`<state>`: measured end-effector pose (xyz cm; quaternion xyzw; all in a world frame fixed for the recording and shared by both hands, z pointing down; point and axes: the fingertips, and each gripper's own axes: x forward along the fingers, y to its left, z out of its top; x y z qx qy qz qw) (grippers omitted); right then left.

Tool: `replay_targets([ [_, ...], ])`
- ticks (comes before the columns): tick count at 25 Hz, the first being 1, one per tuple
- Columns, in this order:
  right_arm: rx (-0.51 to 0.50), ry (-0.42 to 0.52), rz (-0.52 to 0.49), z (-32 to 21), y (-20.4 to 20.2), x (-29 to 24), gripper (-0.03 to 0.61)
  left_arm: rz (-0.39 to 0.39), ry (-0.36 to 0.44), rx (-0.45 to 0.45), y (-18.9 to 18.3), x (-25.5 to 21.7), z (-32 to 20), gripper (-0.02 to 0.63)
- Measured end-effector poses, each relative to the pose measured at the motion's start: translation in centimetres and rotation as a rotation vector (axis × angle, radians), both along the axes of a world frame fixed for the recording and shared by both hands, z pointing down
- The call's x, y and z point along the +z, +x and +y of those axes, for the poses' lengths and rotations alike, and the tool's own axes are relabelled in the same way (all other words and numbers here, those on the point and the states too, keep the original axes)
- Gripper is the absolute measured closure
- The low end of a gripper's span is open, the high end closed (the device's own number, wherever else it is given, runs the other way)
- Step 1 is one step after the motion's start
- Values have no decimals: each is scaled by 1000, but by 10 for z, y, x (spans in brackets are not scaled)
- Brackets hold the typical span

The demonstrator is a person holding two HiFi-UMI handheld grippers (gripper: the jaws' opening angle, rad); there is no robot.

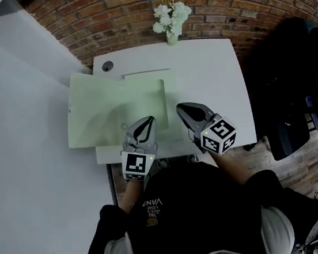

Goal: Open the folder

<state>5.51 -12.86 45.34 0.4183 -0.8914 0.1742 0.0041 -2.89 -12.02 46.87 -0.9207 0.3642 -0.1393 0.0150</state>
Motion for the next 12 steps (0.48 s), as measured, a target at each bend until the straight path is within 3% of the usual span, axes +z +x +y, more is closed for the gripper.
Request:
replay_targets([
  [8,1,19,2,0,-3,-4,578,50,-17,-20,-1,-6,-6,612],
  [12,8,16,14,1,-2,-2,578,23,9,1,-4,-3,-8,613],
])
